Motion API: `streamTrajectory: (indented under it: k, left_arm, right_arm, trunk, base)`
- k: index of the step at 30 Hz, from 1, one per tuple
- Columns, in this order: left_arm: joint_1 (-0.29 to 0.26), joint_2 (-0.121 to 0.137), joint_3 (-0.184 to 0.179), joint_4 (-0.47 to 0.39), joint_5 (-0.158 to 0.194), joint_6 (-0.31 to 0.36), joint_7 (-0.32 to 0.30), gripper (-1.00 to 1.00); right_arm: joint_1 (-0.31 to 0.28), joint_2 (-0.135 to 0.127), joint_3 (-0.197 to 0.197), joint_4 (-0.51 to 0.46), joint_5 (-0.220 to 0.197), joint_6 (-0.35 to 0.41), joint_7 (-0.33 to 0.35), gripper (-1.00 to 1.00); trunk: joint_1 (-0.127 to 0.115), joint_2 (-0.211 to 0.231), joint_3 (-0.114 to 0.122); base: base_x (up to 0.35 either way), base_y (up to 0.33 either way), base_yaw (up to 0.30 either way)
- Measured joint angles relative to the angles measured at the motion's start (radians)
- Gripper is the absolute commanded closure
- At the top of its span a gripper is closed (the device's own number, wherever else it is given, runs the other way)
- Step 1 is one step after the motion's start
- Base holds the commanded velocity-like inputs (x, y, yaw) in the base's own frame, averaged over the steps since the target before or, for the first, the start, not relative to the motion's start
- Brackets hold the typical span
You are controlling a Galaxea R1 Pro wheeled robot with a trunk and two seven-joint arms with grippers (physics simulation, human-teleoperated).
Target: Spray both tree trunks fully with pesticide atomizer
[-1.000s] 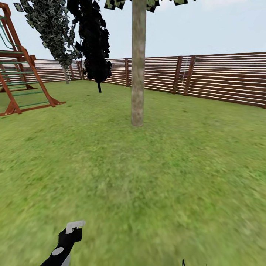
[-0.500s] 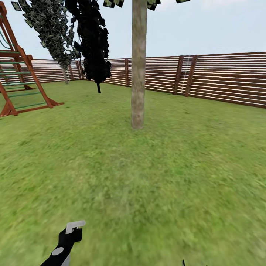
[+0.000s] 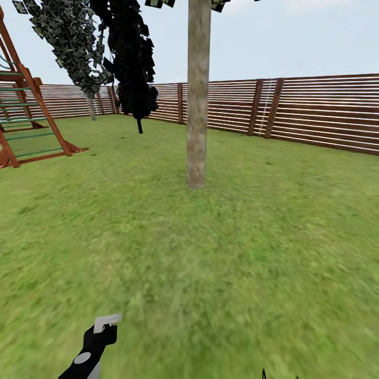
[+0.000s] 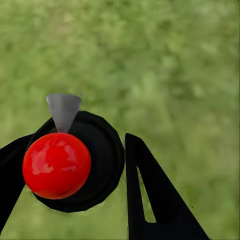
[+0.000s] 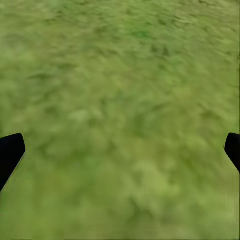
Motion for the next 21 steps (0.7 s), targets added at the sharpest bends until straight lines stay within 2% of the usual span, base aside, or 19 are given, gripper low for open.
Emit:
streamTrajectory:
  k: [9,21]
  left_arm:
    - [0.000,0.000,0.000,0.000,0.000,0.000,0.000,1.00]
    - [0.000,0.000,0.000,0.000,0.001,0.000,0.000,1.00]
  right_arm:
    - [0.000,0.000,0.000,0.001,0.000,-0.001,-0.001,-1.00]
    - [0.000,0.000,-0.001,0.000,0.000,-0.002,-0.001,-1.00]
  trunk:
    - [0.000,0.000,0.000]
    - [0.000,0.000,0.000]
  base:
    - [0.337,0.000,-0.052]
    - [0.337,0.000,-0.003]
